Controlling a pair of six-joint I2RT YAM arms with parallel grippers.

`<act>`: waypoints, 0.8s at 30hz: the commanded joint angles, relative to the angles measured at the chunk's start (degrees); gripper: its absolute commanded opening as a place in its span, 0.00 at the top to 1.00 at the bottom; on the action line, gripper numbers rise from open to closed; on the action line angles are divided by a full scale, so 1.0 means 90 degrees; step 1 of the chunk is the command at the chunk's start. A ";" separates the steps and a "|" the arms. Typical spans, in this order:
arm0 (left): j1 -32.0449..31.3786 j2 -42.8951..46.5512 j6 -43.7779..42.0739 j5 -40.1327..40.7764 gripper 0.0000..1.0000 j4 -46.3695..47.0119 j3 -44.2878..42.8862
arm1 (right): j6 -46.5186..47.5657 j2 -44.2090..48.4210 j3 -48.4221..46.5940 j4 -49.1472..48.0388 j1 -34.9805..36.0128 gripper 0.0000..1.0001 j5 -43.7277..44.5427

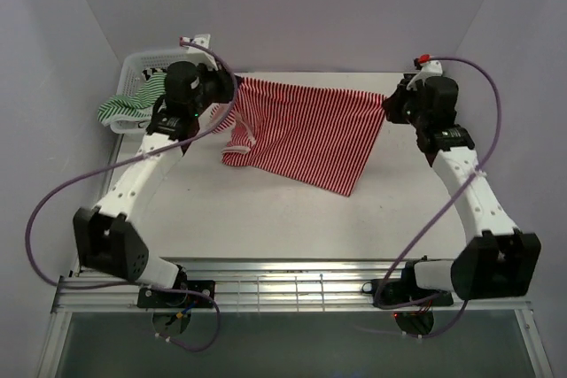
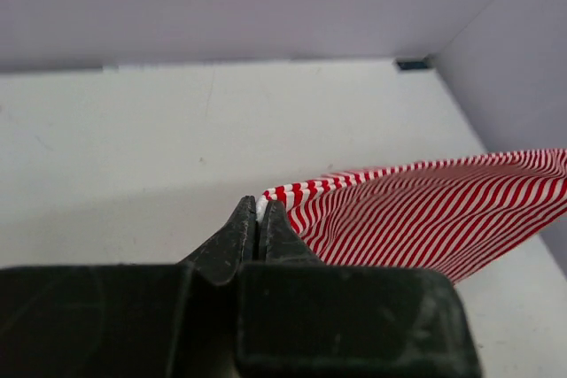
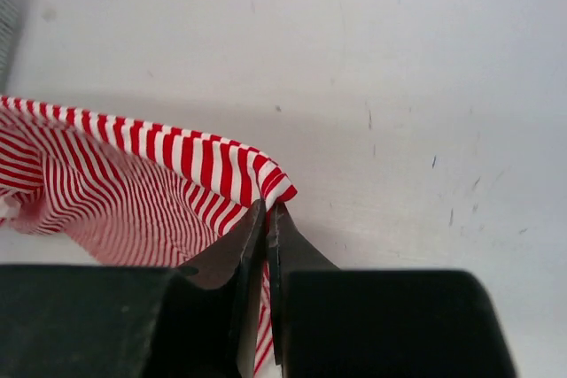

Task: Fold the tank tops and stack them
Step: Flatten the tank top out

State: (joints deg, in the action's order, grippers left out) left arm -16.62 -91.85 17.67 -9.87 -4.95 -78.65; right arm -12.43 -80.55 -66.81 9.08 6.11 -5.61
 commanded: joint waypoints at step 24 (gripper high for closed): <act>-0.0077 0.5354 0.0800 -0.1395 1.00 0.0100 0.0740 | -0.0035 0.4957 -0.1006 0.1745 0.0005 0.92 -0.0570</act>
State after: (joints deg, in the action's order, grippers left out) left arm -17.61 -39.33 24.18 -24.01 -4.38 -74.94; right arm -12.03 -31.66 -78.59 22.83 6.44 -14.68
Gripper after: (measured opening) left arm 0.025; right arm 0.081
